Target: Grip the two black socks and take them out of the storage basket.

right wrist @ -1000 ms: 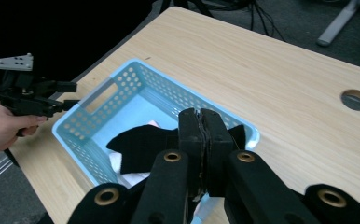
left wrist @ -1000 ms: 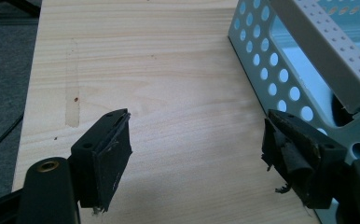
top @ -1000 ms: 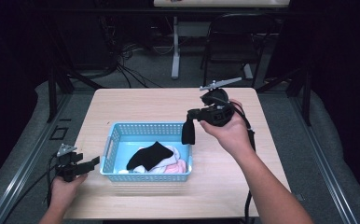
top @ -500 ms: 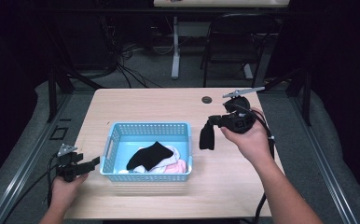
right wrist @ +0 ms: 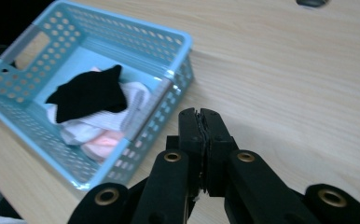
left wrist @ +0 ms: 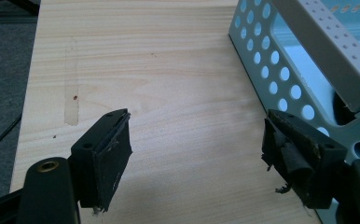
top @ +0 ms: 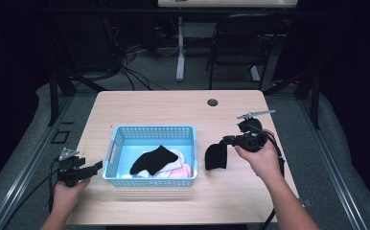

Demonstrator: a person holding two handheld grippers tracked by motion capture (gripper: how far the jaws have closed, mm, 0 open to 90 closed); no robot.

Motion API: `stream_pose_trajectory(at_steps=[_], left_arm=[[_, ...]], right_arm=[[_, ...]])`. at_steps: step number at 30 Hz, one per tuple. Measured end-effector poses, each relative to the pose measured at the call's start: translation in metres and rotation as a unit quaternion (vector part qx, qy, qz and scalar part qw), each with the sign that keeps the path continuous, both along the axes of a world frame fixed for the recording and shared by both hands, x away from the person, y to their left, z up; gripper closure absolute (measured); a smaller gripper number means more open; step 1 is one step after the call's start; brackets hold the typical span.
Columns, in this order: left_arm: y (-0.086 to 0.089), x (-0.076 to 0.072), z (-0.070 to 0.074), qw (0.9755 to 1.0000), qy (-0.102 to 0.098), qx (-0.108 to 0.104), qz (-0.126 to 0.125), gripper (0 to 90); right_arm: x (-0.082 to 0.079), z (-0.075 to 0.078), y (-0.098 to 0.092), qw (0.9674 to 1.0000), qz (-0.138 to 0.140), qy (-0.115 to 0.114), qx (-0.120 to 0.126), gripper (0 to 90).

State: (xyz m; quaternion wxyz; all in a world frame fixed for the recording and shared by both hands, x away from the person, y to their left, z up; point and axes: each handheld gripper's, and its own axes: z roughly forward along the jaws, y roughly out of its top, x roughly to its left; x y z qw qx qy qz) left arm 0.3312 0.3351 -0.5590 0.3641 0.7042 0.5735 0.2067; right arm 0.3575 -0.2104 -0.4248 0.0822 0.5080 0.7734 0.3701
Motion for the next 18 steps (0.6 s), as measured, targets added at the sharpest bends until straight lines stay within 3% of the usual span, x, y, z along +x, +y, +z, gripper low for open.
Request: stream_pose_trajectory(at_steps=[5, 6, 10, 18], left_arm=[[0.0, 0.0, 0.0, 1.0, 0.0, 0.001, 0.0, 23.6], [0.0, 0.0, 0.0, 1.0, 0.0, 0.0, 0.001, 23.6], [0.0, -0.001, -0.001, 1.0, 0.0, 0.001, 0.001, 23.6], [0.0, 0.0, -0.001, 1.0, 0.002, 0.0, 0.003, 23.6]], right_arm=[[0.002, -0.02, -0.024, 0.9992, -0.038, 0.01, -0.008, 88.4], [0.002, -0.027, -0.036, 0.9983, -0.055, 0.017, -0.006, 88.4], [0.003, -0.039, -0.052, 0.9963, -0.081, 0.028, -0.009, 88.2], [0.007, -0.06, -0.072, 0.9925, -0.111, 0.049, -0.011, 87.5]])
